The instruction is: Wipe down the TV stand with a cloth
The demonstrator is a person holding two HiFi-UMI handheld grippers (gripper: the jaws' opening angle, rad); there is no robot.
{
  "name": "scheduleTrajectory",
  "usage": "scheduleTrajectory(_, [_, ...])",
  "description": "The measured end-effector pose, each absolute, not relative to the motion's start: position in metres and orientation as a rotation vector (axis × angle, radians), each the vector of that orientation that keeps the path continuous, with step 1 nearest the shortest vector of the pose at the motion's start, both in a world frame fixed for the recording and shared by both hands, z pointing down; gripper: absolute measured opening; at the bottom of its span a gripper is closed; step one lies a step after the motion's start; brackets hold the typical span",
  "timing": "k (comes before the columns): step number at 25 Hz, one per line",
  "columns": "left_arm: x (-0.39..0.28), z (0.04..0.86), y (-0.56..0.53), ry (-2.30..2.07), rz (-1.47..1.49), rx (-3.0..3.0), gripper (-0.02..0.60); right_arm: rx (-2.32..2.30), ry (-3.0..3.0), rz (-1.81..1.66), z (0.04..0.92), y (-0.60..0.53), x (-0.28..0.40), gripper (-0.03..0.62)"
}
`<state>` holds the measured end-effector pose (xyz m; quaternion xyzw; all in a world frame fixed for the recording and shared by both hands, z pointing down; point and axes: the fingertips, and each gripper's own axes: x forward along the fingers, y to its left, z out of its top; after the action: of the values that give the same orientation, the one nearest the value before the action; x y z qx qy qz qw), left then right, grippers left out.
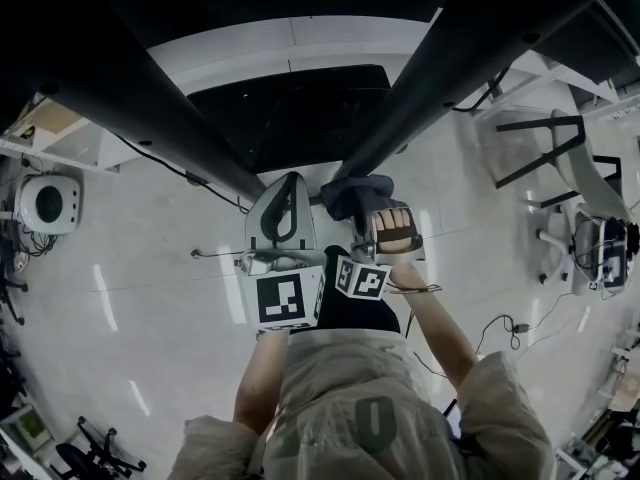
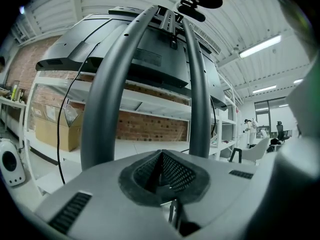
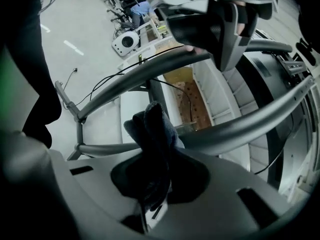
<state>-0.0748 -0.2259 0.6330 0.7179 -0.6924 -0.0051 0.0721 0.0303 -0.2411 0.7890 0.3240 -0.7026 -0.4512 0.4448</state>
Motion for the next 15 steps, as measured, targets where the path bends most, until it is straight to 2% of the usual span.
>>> scheduleTrajectory(5, [-0.078,0.627,-0.226,-2.087,-0.022,2.157,0.015,0.746,-1.72,-1.07,0.807,-0.239,0.03,0.057])
scheduleTrajectory(9, [-0.078,0.603,-0.226,-2.096,-0.03,2.145,0.015,0.747,-1.757,-0.985,0.788,-0.236,0.032,0.057])
scheduleTrajectory(12, [-0.076,0.556,-0.222,-2.108,-0.033,2.155,0.015,0.816,-1.815,-0.946,0.726,-0.233,0.035,0.057])
scheduleTrajectory(15, [-0.078,0.493,-0.216,-2.139,-0.039,2.156,0.015,0.933,-1.929,-0.9,0.629,-0.23,0.032,0.057])
